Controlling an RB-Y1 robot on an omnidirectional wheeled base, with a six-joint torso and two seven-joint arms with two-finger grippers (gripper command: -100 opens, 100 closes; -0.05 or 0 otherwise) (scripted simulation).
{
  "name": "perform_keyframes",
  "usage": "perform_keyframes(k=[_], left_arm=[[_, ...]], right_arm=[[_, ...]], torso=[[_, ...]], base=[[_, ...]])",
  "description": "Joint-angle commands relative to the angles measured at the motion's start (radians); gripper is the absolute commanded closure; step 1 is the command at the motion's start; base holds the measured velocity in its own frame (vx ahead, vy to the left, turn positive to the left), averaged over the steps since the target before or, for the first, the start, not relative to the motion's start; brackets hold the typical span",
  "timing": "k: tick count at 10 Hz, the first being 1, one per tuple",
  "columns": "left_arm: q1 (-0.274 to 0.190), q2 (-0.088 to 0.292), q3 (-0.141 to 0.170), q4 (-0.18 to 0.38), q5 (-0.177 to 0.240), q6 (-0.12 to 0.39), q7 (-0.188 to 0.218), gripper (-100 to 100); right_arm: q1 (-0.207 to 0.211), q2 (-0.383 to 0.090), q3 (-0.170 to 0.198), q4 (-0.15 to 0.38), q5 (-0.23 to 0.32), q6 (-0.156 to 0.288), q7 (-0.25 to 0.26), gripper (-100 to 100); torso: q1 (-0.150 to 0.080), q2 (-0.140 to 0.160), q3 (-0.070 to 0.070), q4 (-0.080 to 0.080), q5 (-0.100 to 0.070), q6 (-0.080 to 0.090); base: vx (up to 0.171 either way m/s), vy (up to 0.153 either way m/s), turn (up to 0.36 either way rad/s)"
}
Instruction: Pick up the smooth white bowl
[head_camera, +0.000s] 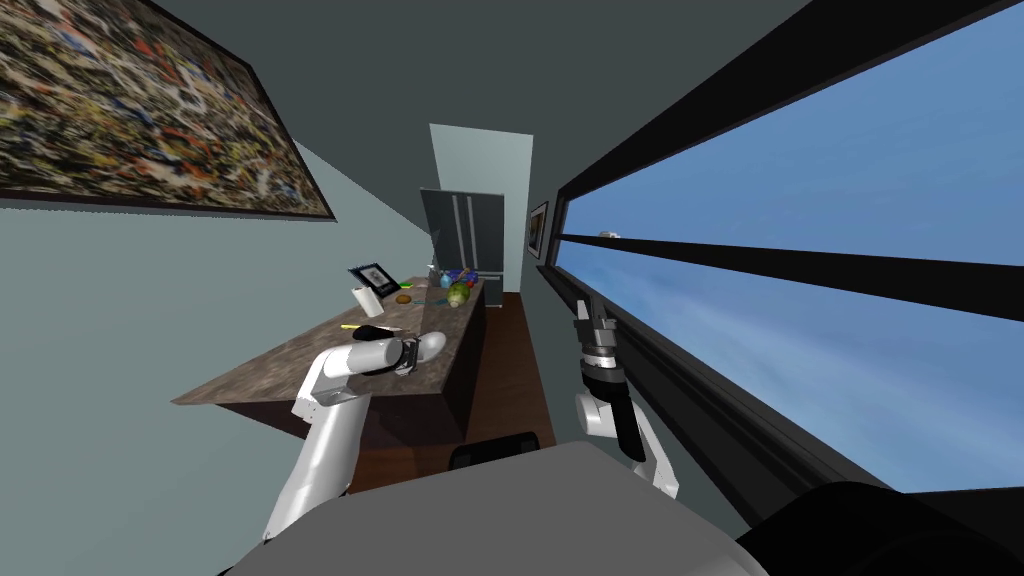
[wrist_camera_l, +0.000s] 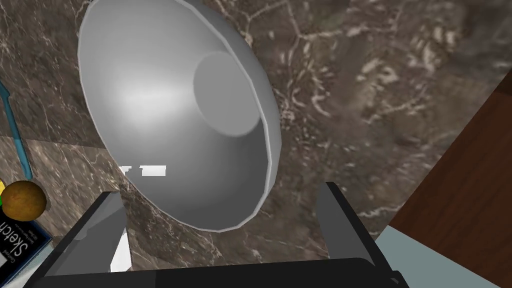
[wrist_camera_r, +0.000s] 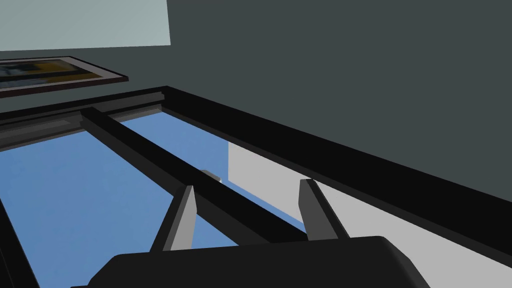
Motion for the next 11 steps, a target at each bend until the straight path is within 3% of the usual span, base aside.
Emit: perform_keyframes(k=[1, 4, 5, 6, 9, 10, 11], left_arm=[[-0.005, -0.002, 0.003, 0.007, 0.010, 0.045, 0.000, -100], [-0.008, -0.004, 0.006, 0.018, 0.016, 0.076, 0.001, -100], [-0.008, -0.004, 0.005, 0.019, 0.016, 0.082, 0.002, 0], [-0.007, -0.006, 0.001, 0.054, 0.014, 0.046, 0.002, -100], [-0.006, -0.008, -0.004, 0.097, 0.011, 0.001, 0.002, -100], [-0.007, -0.005, 0.000, 0.089, 0.014, 0.013, 0.000, -100], [-0.008, -0.005, 0.000, 0.091, 0.014, 0.009, 0.000, 100]], right_arm=[[0.000, 0.000, 0.000, 0.000, 0.000, 0.000, 0.000, 0], [0.000, 0.000, 0.000, 0.000, 0.000, 0.000, 0.000, 0], [0.000, 0.000, 0.000, 0.000, 0.000, 0.000, 0.000, 0], [0.000, 0.000, 0.000, 0.000, 0.000, 0.000, 0.000, 0], [0.000, 0.000, 0.000, 0.000, 0.000, 0.000, 0.000, 0], [0.000, 0.000, 0.000, 0.000, 0.000, 0.000, 0.000, 0], [0.000, 0.000, 0.000, 0.000, 0.000, 0.000, 0.000, 0]], torso=[[0.000, 0.000, 0.000, 0.000, 0.000, 0.000], [0.002, 0.001, 0.001, 0.000, 0.000, 0.000], [0.003, 0.002, 0.001, 0.001, 0.000, 0.000], [0.003, 0.003, 0.002, 0.001, 0.001, 0.000], [0.004, 0.002, 0.001, 0.001, 0.001, 0.000], [0.004, 0.002, 0.001, 0.001, 0.001, 0.000], [0.004, 0.002, 0.001, 0.001, 0.001, 0.000]], base=[[0.032, -0.045, -0.033], [0.019, -0.023, -0.022], [0.000, 0.000, 0.000], [0.010, 0.002, -0.001], [0.012, 0.006, 0.000], [0.006, 0.003, -0.001], [0.000, 0.000, 0.000]])
